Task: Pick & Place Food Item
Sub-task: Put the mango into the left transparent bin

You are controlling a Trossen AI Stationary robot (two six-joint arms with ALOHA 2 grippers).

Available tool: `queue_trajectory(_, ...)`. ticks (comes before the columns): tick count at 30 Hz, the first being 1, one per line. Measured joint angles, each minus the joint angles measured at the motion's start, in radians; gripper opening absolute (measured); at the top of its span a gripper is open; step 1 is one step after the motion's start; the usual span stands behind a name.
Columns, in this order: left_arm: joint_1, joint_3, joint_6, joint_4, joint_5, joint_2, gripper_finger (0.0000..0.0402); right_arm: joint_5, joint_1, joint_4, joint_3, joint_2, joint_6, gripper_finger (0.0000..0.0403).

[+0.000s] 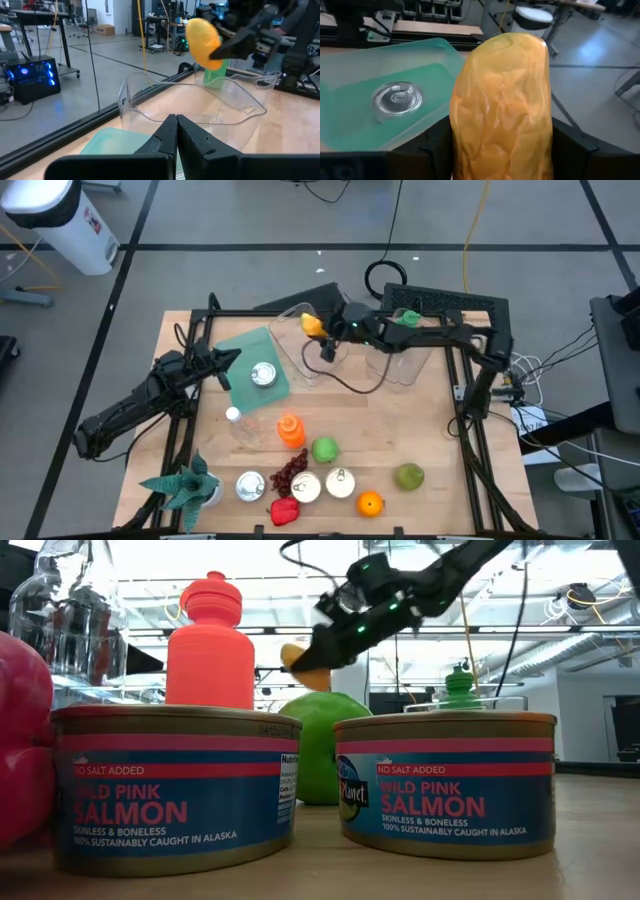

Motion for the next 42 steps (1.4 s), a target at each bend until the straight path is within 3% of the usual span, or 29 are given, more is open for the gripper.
queue_trajectory(9,0.0,0.0,0.015,-0.001,-0.018,0.0,0.0014,-0.047,-0.012,-0.269,0.237,0.18,-0.064,0.023)
queue_trajectory(21,0.0,0.0,0.022,0.005,-0.019,0.0,0.0015,-0.042,-0.012,-0.25,0.24,0.287,-0.033,0.0233)
queue_trajectory(35,0.0,0.0,0.007,0.009,-0.018,0.0,0.0015,-0.047,-0.011,-0.272,0.24,0.287,0.054,0.0279)
queue_trajectory(42,0.0,0.0,0.003,0.01,-0.018,0.0,0.0015,-0.082,-0.011,-0.322,0.24,0.287,0.06,0.0276)
